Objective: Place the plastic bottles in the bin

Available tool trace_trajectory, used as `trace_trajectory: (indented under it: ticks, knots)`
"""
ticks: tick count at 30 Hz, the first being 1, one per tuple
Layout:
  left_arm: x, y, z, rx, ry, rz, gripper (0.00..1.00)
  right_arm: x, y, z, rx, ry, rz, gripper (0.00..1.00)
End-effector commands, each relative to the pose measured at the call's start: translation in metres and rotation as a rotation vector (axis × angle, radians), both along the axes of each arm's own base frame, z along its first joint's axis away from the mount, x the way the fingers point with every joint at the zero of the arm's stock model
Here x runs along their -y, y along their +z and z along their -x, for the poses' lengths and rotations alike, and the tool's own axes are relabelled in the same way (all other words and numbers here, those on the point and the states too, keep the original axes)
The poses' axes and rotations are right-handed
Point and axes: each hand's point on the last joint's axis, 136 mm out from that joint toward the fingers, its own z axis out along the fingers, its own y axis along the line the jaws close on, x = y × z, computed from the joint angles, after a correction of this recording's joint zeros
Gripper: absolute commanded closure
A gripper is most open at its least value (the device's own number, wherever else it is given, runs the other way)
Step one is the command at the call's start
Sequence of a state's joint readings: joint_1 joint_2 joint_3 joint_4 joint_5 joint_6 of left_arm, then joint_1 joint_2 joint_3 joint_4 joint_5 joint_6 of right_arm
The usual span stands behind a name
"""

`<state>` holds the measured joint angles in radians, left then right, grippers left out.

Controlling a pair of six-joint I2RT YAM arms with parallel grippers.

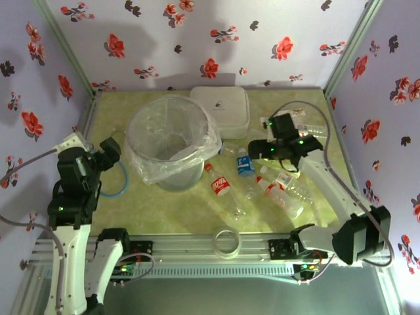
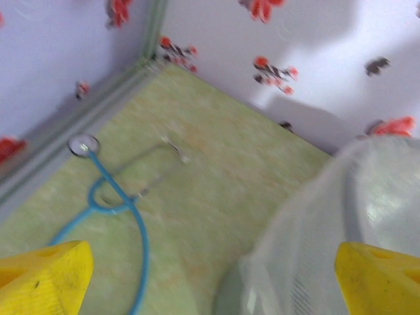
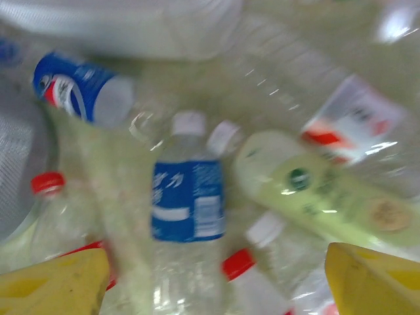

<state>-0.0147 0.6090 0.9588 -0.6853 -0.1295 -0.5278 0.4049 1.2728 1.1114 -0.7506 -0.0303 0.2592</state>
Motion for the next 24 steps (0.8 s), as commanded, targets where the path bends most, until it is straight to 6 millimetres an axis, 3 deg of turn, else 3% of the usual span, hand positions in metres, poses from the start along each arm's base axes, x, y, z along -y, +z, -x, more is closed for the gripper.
trace_trajectory:
  ticks: [1,4,7,10,15,18,21,24]
  knots:
    - [0.027,-0.01,0.02,-0.083,-0.112,0.139,0.05,-0.012,-0.03,0.01,-0.126,-0.067,-0.037,0.19]
    - [0.033,0.0,0.019,-0.036,-0.132,0.176,0.05,-0.031,-0.047,-0.009,-0.141,-0.083,-0.044,0.23]
    - [0.037,0.008,0.018,-0.006,-0.148,0.198,0.05,-0.036,-0.071,-0.024,-0.187,-0.112,-0.009,0.26]
    - [0.038,0.013,0.02,0.007,-0.159,0.198,0.05,-0.039,-0.092,-0.031,-0.231,-0.124,0.014,0.27]
    - [0.039,0.018,0.021,0.016,-0.171,0.191,0.05,-0.043,-0.122,-0.041,-0.275,-0.133,0.047,0.22]
    - [0.04,0.025,0.019,0.022,-0.179,0.184,0.05,-0.049,-0.138,-0.046,-0.31,-0.127,0.052,0.25]
    - [0.042,0.033,0.016,0.041,-0.193,0.184,0.05,-0.051,-0.139,-0.048,-0.31,-0.131,0.047,0.33]
    - [0.051,0.033,0.009,0.056,-0.23,0.221,0.06,-0.05,-0.126,-0.05,-0.273,-0.133,0.035,0.41]
